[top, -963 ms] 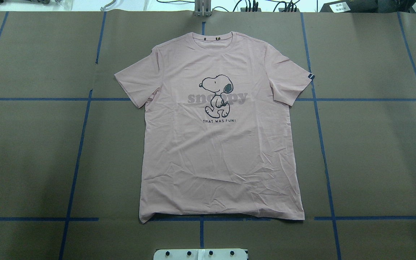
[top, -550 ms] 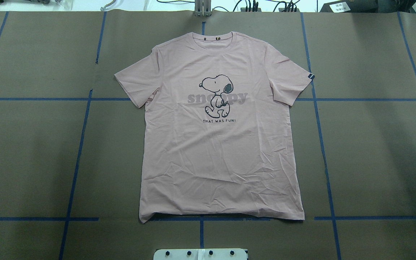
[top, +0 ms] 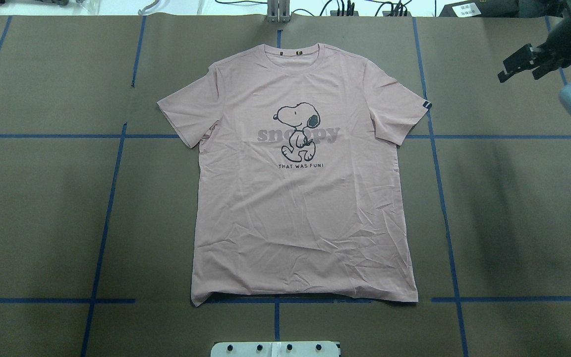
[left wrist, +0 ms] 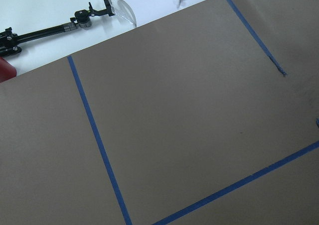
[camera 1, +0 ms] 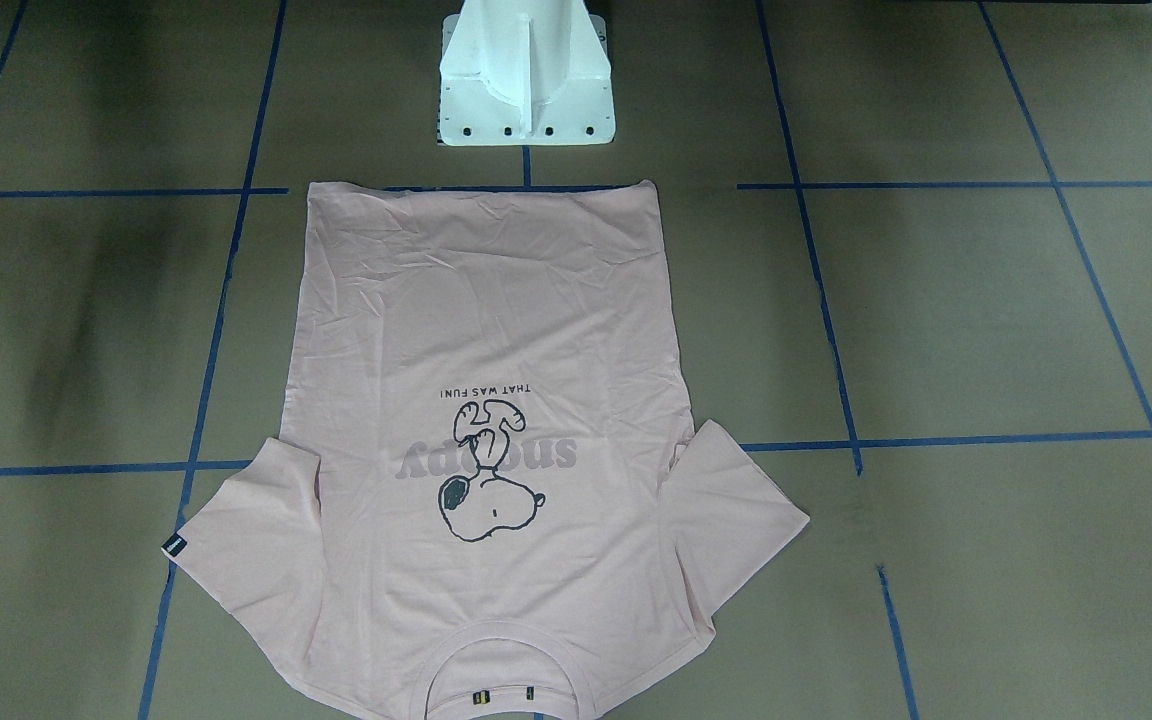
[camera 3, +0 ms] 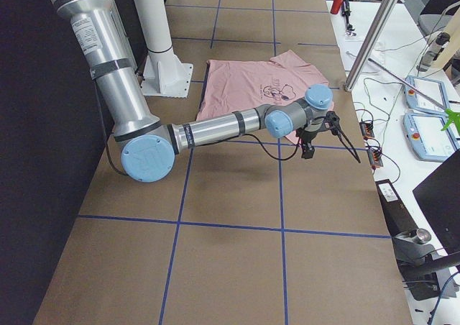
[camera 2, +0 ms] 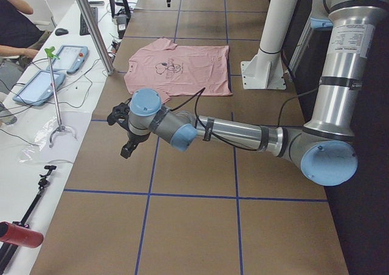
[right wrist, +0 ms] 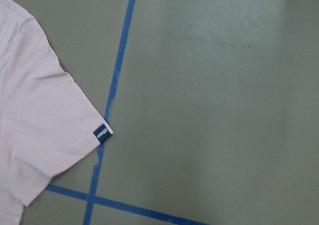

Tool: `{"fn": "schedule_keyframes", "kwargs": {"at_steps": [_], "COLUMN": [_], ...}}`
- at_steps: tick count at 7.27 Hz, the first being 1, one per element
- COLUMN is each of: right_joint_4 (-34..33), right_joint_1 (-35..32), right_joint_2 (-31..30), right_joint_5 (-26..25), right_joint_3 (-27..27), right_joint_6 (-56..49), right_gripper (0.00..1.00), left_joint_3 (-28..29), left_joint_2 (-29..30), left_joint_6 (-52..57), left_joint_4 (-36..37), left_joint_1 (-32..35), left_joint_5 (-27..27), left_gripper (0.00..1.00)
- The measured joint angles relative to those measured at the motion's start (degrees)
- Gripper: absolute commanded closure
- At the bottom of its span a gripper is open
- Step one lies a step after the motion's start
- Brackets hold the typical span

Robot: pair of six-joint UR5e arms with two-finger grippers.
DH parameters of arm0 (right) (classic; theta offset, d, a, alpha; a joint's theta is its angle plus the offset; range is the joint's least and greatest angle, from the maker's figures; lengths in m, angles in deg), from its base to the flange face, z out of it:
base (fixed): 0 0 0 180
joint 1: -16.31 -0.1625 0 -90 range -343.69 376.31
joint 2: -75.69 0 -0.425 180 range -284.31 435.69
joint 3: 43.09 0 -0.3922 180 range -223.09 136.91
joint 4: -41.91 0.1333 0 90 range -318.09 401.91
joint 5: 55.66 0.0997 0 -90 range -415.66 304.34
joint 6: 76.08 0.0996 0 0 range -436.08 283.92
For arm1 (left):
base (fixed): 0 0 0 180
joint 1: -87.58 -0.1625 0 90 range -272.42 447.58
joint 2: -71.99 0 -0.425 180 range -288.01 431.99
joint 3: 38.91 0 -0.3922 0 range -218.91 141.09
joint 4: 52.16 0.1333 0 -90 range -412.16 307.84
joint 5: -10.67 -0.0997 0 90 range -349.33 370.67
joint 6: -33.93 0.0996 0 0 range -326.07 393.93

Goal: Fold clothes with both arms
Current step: 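Move the right gripper toward the sleeve nearest it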

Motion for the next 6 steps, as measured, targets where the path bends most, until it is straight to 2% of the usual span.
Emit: {"fn": "schedule_keyframes", "kwargs": {"at_steps": [2, 3, 6], "right_joint_4": [11.1, 14.4, 17.1], "right_joint_1": [6.3, 9.1, 12.9], "right_joint_2": [3.3, 4.6, 7.3], "right_joint_5": [-6.7, -10.2, -13.8], "right_joint_3": [6.6, 9.1, 14.3], "right_joint_6": [9.6, 12.6, 16.4], "right_gripper": [0.0, 0.01, 0.02], "left_joint_3": [0.1, 0.0, -0.4], "left_joint_2": [1.2, 2.0, 3.8], "left_joint_6": [-2.8, -5.5, -11.9], "left_joint_4": [-1.0, -1.2, -1.4], "left_joint_1": [-1.6, -2.1, -3.3], "left_joint_5": [-0.2, -0.7, -1.8], "left_gripper": [0.0, 0.0, 0.0]}}
